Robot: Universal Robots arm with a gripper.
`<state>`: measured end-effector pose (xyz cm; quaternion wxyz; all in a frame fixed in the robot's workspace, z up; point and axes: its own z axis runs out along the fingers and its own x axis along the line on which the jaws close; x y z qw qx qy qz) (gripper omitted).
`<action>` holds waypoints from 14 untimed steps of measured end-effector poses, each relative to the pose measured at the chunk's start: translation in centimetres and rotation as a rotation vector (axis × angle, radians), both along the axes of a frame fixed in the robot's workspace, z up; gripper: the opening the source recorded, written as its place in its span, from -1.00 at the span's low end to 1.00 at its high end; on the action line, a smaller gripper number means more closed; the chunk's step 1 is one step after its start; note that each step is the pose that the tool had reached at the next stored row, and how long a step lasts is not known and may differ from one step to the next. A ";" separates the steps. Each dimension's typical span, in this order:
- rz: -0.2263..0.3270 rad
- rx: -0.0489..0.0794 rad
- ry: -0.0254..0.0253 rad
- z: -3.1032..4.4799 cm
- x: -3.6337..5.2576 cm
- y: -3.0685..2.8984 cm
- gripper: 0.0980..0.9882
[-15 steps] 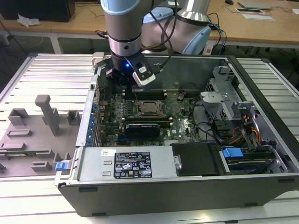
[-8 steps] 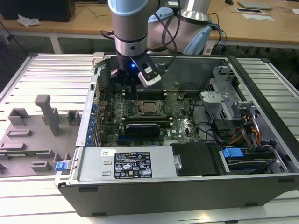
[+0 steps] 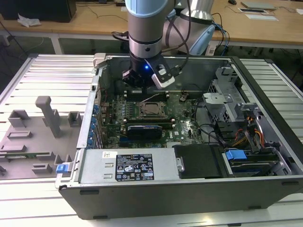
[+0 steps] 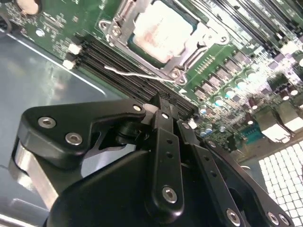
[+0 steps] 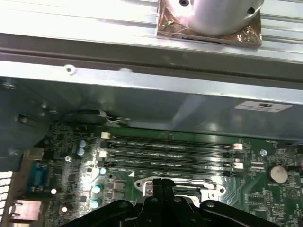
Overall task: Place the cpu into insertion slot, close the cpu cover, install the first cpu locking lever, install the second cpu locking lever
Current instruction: 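Install the first cpu locking lever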
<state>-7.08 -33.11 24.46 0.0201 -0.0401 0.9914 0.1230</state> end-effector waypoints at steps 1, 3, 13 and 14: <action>0.000 0.000 0.0000 0.00 0.04 0.00 -0.98; 0.000 -0.006 -0.0283 -0.06 0.05 0.01 -0.98; -0.022 -0.015 -0.1836 -0.45 -0.02 0.08 -0.98; -0.043 -0.017 -0.1835 -0.55 -0.01 0.08 -0.98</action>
